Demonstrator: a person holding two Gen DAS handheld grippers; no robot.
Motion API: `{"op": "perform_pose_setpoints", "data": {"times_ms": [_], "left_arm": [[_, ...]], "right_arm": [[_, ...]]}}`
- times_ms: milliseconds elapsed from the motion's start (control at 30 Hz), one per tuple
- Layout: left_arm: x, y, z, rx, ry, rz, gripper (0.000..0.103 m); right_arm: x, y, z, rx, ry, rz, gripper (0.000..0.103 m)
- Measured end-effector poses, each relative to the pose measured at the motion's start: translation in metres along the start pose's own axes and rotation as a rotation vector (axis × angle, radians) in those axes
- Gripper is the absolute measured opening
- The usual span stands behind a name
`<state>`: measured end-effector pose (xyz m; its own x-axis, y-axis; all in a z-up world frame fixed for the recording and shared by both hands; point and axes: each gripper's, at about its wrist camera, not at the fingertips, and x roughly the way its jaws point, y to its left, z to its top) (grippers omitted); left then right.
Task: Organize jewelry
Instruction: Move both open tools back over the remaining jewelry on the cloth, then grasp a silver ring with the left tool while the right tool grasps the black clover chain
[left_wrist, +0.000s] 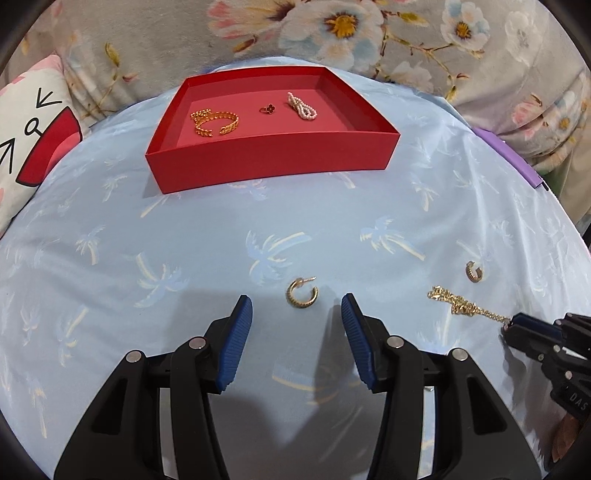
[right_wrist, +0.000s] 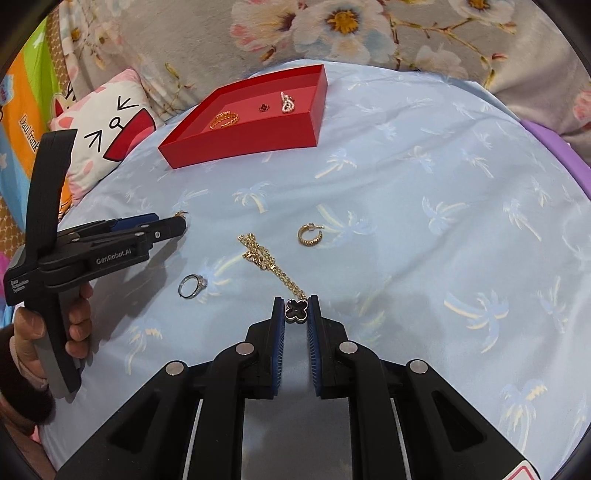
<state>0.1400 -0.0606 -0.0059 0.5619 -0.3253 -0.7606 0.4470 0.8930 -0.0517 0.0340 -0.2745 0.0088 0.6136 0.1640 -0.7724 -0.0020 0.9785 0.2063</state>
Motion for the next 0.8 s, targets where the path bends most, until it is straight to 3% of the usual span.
{"op": "perform_pose_setpoints", "data": {"times_ms": [467,800], "left_arm": [[0.004,0.0,0.005,-0.024,-0.005,0.0,0.044],[-0.025,-0.041,-0.025,0.061,-0.005,-0.124,0.044]], "right_arm": [[0.001,0.001,0.0,-0.006,-0.003,0.003,0.011],[0.001,0.0,0.0,0.011,-0.001,0.018,0.011]]}}
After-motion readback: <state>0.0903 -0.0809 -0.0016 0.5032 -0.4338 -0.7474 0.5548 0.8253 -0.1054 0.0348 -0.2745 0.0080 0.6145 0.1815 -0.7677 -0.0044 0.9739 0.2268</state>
